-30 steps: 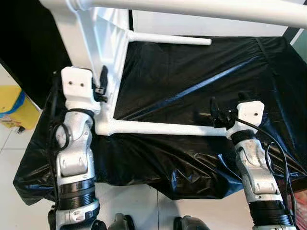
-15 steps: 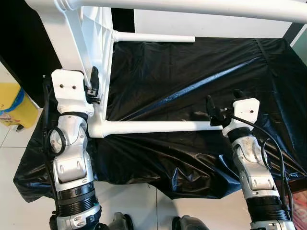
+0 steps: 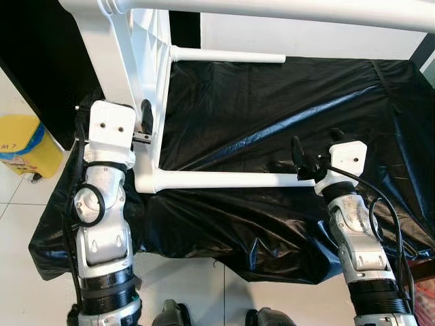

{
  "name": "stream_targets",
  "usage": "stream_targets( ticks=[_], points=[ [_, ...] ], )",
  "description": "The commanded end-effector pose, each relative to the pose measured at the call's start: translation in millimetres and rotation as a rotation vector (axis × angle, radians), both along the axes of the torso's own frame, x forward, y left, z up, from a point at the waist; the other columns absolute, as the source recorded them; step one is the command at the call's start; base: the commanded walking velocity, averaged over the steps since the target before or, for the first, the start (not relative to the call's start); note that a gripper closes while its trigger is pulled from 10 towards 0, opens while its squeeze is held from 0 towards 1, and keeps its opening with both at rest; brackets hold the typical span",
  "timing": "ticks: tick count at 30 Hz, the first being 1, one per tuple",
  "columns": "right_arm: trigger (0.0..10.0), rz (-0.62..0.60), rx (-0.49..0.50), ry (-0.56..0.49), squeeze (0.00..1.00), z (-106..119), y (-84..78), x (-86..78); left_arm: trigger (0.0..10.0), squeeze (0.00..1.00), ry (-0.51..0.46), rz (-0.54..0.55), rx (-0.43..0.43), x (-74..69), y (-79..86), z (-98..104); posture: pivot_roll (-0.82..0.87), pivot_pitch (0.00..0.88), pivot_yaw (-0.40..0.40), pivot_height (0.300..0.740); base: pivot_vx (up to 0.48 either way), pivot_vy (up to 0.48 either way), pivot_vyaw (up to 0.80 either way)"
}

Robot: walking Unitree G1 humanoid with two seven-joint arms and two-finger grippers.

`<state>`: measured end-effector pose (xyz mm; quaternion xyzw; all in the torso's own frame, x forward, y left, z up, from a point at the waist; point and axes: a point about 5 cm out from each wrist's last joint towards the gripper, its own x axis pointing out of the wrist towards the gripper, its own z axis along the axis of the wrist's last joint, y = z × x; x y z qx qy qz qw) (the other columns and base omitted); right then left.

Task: Building children table

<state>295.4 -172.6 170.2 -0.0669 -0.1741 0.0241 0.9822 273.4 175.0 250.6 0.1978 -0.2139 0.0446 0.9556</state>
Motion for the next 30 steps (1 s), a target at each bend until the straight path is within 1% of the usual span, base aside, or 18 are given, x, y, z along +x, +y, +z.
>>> stream_targets(
  ticks=[1, 3, 4, 5, 7, 9, 15, 16, 20, 21, 24, 26, 27, 30],
  points=[
    [10.0, -0.003, 0.008, -0.004, 0.00, -1, -0.3, -2.4, 10.0, 0.00, -0.104, 0.159, -0.077, -8.2, 10.1, 6, -0.09, 0.104, -0.028, 0.740, 0.000, 0.000, 0.00],
    [10.0, -0.005, 0.008, -0.002, 0.00, -2, -0.9, -2.3, 10.0, 0.00, -0.141, 0.132, -0.103, -18.1, 8.5, 8, -0.08, 0.106, -0.031, 0.740, 0.000, 0.000, 0.00],
    [10.0, -0.005, 0.008, -0.002, 0.00, -2, -0.9, -2.3, 10.0, 0.00, -0.141, 0.132, -0.103, -18.1, 8.5, 8, -0.08, 0.106, -0.031, 0.740, 0.000, 0.000, 0.00],
    [10.0, -0.006, 0.009, -0.002, 0.00, -2, -1.1, -2.2, 10.0, 0.00, -0.152, 0.115, -0.109, -21.7, 7.0, 8, -0.08, 0.106, -0.032, 0.740, 0.000, 0.000, 0.00],
    [10.0, -0.003, 0.009, -0.001, 0.00, -2, -0.4, -1.3, 10.0, 0.00, -0.160, 0.034, -0.166, -27.4, 0.7, 7, -0.07, 0.104, -0.040, 0.740, 0.000, 0.000, 0.00],
    [10.0, 0.004, 0.010, -0.001, 0.00, -2, 1.5, 0.0, 10.0, 0.00, -0.170, -0.003, -0.178, -30.8, -3.0, 7, -0.07, 0.104, -0.043, 0.740, 0.000, 0.000, 0.00],
    [10.0, 0.015, 0.010, -0.003, 0.00, -1, 3.7, 1.8, 10.0, 0.00, -0.157, 0.002, -0.168, -30.1, -3.6, 5, -0.07, 0.105, -0.048, 0.740, 0.000, 0.000, 0.00],
    [10.0, 0.017, 0.010, -0.004, 0.00, -1, 4.0, 1.8, 10.0, 0.00, -0.148, 0.006, -0.187, -28.5, -1.5, 4, -0.07, 0.105, -0.047, 0.740, 0.000, 0.000, 0.00],
    [10.0, 0.020, 0.008, -0.004, 0.00, -1, 4.2, 1.2, 10.0, 0.00, -0.133, 0.005, -0.207, -27.1, 1.7, 3, -0.07, 0.106, -0.044, 0.740, 0.000, 0.000, 0.00],
    [10.0, 0.020, 0.008, -0.004, 0.00, -1, 3.7, 0.9, 10.0, 0.00, -0.135, -0.003, -0.225, -28.0, 3.5, 4, -0.07, 0.107, -0.043, 0.740, 0.000, 0.000, 0.00],
    [10.0, 0.013, 0.004, -0.002, 0.00, -2, 0.8, 0.3, 10.0, 0.00, -0.172, -0.033, -0.256, -37.3, 3.9, 4, -0.08, 0.109, -0.050, 0.740, 0.000, 0.000, 0.00],
    [10.0, 0.012, 0.002, -0.002, 0.00, -1, 0.0, 0.5, 10.0, 0.00, -0.202, -0.058, -0.256, -42.8, -0.3, 5, -0.07, 0.107, -0.057, 0.740, 0.000, 0.000, 0.00],
    [10.0, 0.012, 0.002, -0.002, 0.00, -1, 0.0, 0.5, 10.0, 0.00, -0.202, -0.058, -0.256, -42.8, -0.3, 5, -0.07, 0.107, -0.057, 0.740, 0.000, 0.000, 0.00],
    [10.0, 0.021, -0.001, -0.003, 0.00, 0, 1.3, 3.1, 10.0, 0.00, -0.271, -0.074, -0.262, -51.3, -5.8, 13, -0.07, 0.100, -0.073, 0.740, 0.000, 0.000, 0.00]
  ],
)
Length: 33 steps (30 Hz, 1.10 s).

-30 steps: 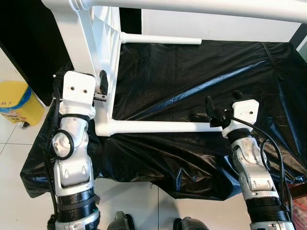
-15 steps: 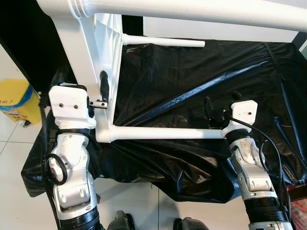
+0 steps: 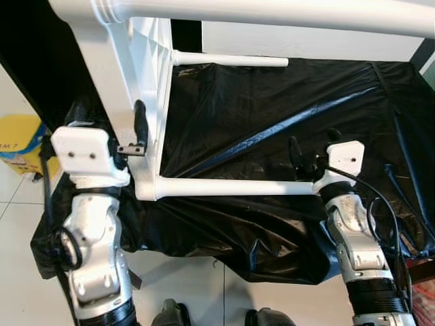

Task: Building children table

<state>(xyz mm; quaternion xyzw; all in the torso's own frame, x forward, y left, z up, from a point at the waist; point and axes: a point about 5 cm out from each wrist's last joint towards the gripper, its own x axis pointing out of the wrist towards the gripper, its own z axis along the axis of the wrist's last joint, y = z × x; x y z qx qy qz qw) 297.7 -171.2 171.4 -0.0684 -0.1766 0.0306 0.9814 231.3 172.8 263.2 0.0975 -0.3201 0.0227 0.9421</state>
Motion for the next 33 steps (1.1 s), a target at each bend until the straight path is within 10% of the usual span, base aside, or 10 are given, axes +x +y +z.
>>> stream_targets(
  ticks=[1, 10, 24, 33],
  points=[
    [10.0, 0.012, 0.004, 0.000, 0.00, -1, 0.4, 1.6, 10.0, 0.00, -0.065, 0.044, -0.107, -10.8, -4.7, 2, -0.07, 0.100, -0.073, 0.740, 0.000, 0.000, 0.00],
    [10.0, 0.036, 0.002, -0.005, 0.00, 2, 5.0, 7.2, 10.0, 0.00, -0.115, 0.009, -0.005, -17.0, -15.5, 4, -0.05, 0.098, -0.089, 0.740, 0.000, 0.000, 0.00],
    [10.0, 0.053, 0.003, -0.010, 0.00, 0, 11.1, 9.4, 10.0, 0.00, -0.126, -0.141, 0.534, -18.1, -37.7, -26, -0.05, 0.083, -0.072, 0.740, 0.000, 0.000, 0.00],
    [10.0, 0.034, 0.009, -0.016, 0.00, -2, 9.9, 6.9, 10.0, 0.00, -0.042, -0.168, 0.515, -10.2, -32.2, -43, -0.06, 0.082, -0.042, 0.740, 0.000, 0.000, 0.00]
  ],
)
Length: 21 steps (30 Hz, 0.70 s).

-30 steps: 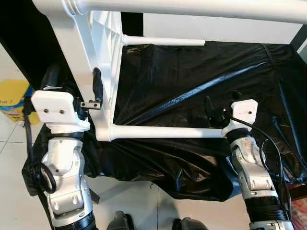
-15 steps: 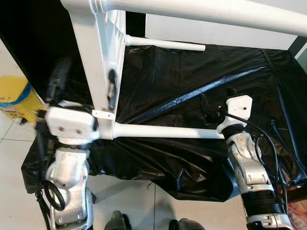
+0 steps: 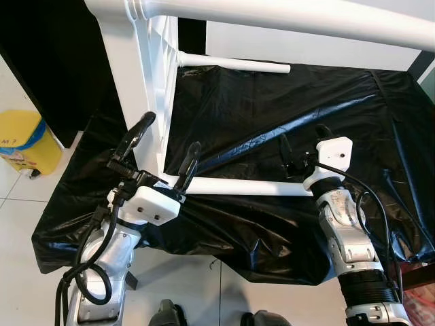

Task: Building children table

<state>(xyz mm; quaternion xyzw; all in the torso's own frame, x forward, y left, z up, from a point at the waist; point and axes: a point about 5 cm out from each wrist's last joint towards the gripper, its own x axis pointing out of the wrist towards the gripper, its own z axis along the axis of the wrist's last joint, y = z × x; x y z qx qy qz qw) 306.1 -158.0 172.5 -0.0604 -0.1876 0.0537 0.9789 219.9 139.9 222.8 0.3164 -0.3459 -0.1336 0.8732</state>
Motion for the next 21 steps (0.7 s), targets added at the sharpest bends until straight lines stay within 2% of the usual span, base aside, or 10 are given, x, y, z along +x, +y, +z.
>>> stream_targets(
  ticks=[1, 12, 16, 21],
  points=[
    [10.0, -0.015, 0.001, 0.003, 0.00, -3, -3.3, -1.5, 10.0, 0.00, 0.014, -0.006, -0.018, 1.2, 0.7, -3, -0.06, 0.082, -0.042, 0.740, 0.000, 0.000, 0.00],
    [10.0, -0.025, 0.011, -0.006, 0.00, -3, -1.3, -2.6, 10.0, 0.00, 0.055, 0.086, -0.059, 20.5, 23.4, -9, -0.08, 0.069, -0.015, 0.740, 0.000, 0.000, 0.00],
    [10.0, -0.031, 0.013, -0.008, 0.00, -4, -0.9, -3.3, 10.0, 0.00, 0.068, 0.134, -0.059, 32.9, 35.7, -10, -0.08, 0.065, -0.002, 0.740, 0.000, 0.000, 0.00],
    [10.0, -0.035, 0.017, -0.008, 0.00, -4, -0.7, -3.9, 10.0, 0.00, 0.063, 0.138, -0.049, 34.3, 37.6, -9, -0.08, 0.063, 0.006, 0.740, 0.000, 0.000, 0.00]
  ],
)
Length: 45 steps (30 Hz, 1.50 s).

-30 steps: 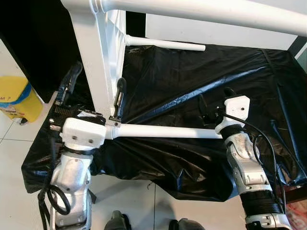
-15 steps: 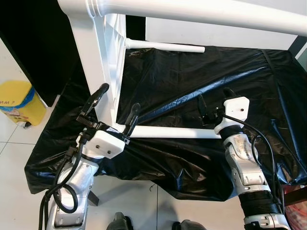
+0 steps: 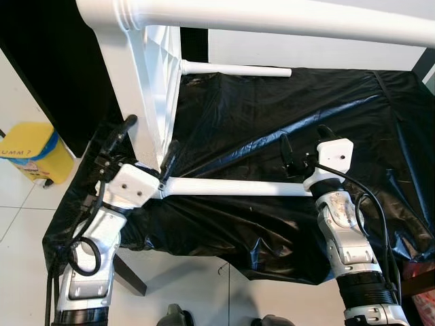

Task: Building children table

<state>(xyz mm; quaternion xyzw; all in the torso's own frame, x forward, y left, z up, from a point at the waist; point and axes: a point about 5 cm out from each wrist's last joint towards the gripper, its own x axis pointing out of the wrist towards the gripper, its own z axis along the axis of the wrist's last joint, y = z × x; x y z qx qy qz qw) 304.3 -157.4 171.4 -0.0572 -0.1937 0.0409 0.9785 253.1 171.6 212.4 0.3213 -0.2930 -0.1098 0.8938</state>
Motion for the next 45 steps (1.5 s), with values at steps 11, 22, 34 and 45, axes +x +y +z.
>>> stream_targets(
  ticks=[11, 22, 34, 45],
  points=[
    [10.0, -0.023, 0.014, 0.022, 0.00, -11, -0.4, -7.2, 10.0, 0.00, 0.016, -0.202, -0.028, -17.9, -41.2, -11, -0.08, 0.074, 0.012, 0.740, 0.000, 0.000, 0.00],
    [10.0, -0.033, 0.017, 0.022, 0.00, -12, -1.0, -7.5, 10.0, 0.00, 0.140, -0.255, 0.030, -3.4, -52.8, -37, -0.08, 0.081, 0.024, 0.740, 0.000, 0.000, 0.00],
    [10.0, -0.198, 0.116, 0.157, 0.00, -40, 4.3, -23.9, 10.0, 0.00, 0.614, -0.318, -0.314, 0.4, -107.6, -86, -0.11, 0.121, 0.042, 0.740, 0.000, 0.000, 0.00],
    [10.0, -0.141, 0.112, 0.122, 0.00, -40, 18.7, -36.4, 10.0, 0.00, 0.617, -0.228, -0.420, 13.2, -97.4, -90, -0.14, 0.118, 0.036, 0.740, 0.000, 0.000, 0.00]
  ],
)
